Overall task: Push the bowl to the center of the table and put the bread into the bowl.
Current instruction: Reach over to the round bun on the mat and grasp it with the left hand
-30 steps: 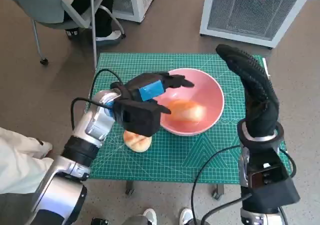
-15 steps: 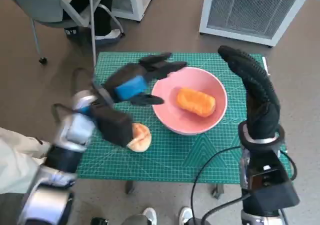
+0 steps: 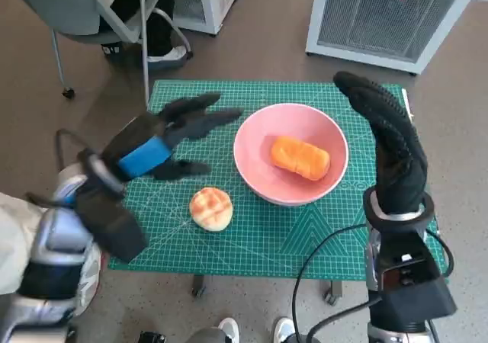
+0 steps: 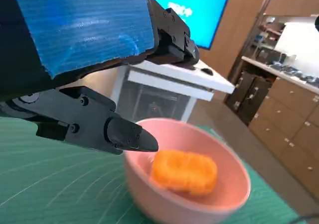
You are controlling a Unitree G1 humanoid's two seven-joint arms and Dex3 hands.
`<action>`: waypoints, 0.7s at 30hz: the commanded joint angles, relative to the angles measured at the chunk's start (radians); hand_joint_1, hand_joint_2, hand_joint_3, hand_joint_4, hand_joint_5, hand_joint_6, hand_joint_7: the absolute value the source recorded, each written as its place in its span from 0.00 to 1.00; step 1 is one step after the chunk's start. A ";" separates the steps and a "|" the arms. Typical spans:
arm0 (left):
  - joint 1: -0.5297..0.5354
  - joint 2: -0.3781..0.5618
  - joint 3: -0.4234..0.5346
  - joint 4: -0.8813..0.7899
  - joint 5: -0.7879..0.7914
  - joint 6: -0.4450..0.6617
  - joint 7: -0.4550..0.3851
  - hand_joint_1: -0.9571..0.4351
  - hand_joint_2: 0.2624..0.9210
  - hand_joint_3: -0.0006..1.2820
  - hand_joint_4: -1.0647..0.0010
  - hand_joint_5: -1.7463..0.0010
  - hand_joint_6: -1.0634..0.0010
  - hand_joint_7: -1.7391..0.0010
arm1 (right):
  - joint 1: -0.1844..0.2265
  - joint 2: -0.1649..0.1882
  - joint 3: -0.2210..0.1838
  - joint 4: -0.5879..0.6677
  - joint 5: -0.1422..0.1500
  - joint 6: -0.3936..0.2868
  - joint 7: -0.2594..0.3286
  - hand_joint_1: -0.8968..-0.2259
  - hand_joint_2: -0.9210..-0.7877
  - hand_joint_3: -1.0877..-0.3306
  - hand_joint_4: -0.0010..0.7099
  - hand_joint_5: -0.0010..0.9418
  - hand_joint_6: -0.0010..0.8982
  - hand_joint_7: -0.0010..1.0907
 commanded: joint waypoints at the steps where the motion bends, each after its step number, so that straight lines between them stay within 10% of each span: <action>1: 0.070 0.033 0.017 -0.053 -0.026 0.008 -0.029 0.58 0.95 0.00 0.61 0.95 0.52 0.90 | 0.018 0.001 0.006 0.004 0.005 0.013 0.001 0.75 0.00 0.72 0.59 0.01 0.01 0.83; 21: 0.178 0.031 -0.051 -0.037 0.041 0.076 -0.079 0.57 0.95 0.00 0.64 0.99 0.57 0.94 | 0.008 -0.018 0.015 0.012 0.043 0.017 0.038 0.76 0.00 0.72 0.59 0.01 0.01 0.84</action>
